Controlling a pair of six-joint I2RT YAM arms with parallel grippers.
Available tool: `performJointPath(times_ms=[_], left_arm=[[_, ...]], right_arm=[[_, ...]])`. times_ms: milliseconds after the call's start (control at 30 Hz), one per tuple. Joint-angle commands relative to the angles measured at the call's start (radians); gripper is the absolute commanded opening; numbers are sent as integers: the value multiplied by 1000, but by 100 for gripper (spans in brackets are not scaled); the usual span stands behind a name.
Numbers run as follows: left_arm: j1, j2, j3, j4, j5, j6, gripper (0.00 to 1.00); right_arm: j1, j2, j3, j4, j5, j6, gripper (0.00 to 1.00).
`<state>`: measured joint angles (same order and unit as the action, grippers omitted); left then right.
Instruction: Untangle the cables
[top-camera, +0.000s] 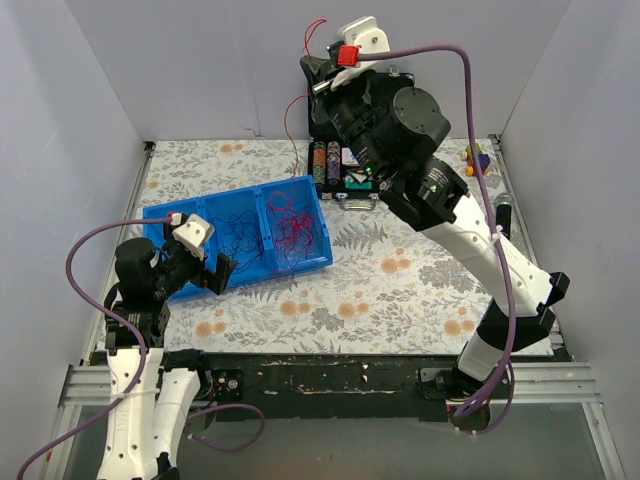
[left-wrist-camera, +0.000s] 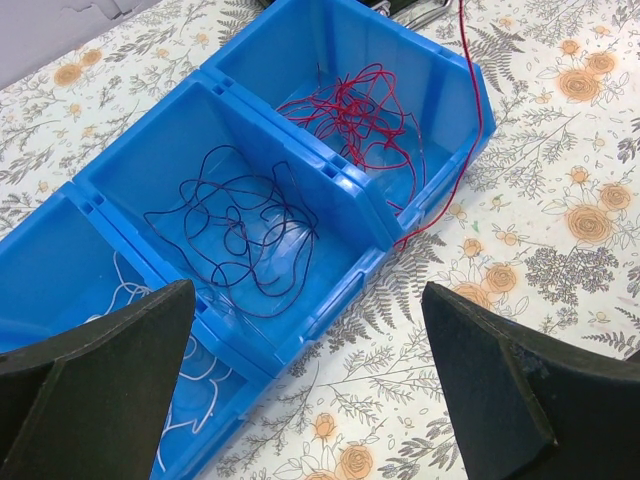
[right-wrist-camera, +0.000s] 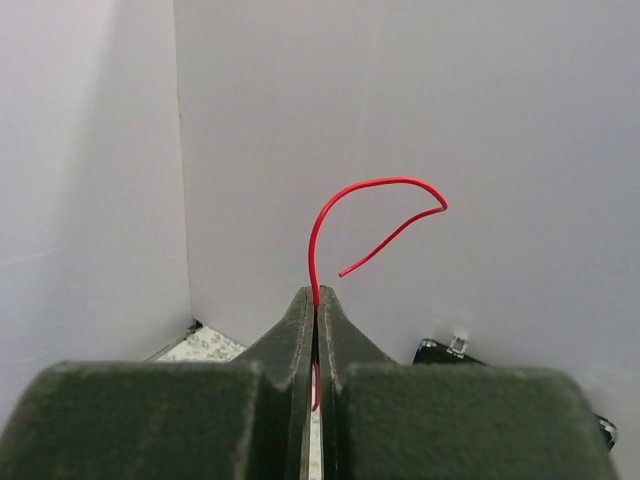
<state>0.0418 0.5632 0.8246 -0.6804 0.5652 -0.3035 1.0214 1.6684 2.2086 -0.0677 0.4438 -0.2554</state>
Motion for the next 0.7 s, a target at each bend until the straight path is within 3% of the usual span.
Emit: performJointPath(times_ms=[0, 200, 367, 533, 667], left_arm=[[-3, -8, -13, -5, 13, 1, 98], [-3, -6, -8, -11, 10, 7, 98], [-5, -8, -7, -16, 15, 4, 98], [-5, -5, -8, -16, 21, 1, 98], [-5, -5, -1, -19, 25, -2, 98]], right_arm=[[-3, -33, 59, 105, 24, -58, 1], [-3, -96, 56, 112, -37, 4, 1], [-1, -228, -75, 167, -119, 88, 1], [-1, -234, -10, 92, -154, 113, 1], [-1, -275, -53, 112, -171, 127, 1]])
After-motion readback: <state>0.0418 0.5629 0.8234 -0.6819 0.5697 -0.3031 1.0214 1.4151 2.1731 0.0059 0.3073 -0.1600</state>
